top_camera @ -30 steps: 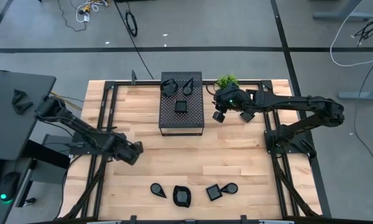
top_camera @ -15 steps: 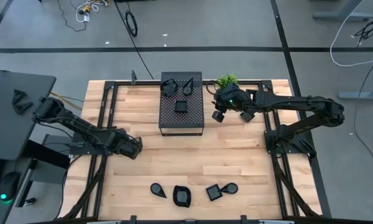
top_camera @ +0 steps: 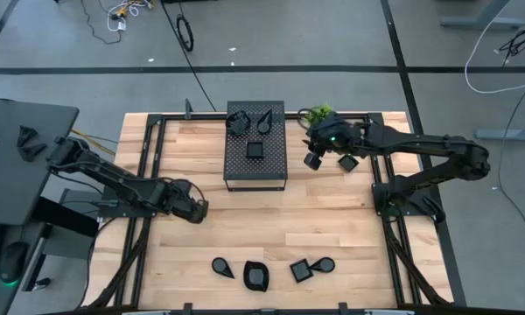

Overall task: Pick & Place Mini shaped plates
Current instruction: Stack the drop shaped plate on top of the drop shaped plates on the shelf

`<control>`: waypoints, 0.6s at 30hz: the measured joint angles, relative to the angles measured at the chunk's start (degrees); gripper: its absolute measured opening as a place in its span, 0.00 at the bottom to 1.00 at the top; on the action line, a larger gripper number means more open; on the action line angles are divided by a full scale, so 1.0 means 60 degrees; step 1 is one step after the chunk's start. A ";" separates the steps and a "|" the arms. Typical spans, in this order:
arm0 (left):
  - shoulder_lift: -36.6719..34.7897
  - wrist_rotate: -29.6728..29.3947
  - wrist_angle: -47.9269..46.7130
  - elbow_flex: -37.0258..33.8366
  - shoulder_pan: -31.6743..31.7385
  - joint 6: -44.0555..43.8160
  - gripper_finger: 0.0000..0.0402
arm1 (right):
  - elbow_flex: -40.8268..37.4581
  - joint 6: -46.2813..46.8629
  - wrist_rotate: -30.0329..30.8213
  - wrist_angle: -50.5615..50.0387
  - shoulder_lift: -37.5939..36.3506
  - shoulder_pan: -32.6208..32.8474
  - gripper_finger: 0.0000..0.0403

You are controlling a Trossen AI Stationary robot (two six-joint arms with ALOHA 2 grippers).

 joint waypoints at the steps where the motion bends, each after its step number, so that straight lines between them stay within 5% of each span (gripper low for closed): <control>1: 0.0000 0.0289 -0.0223 0.0298 0.0010 0.0548 0.03 | 0.0079 0.0000 -0.0007 -0.0021 -0.0130 0.0000 0.28; 9: 0.0000 0.1317 -0.0748 0.3334 0.0786 0.4542 0.02 | 0.0581 0.0635 -0.1596 0.0362 -0.0890 -0.0029 0.28; 18: 0.0020 -0.0278 0.1051 0.5574 0.3530 0.7780 0.01 | 0.0646 0.2679 -0.4996 0.2741 -0.0607 0.0036 0.28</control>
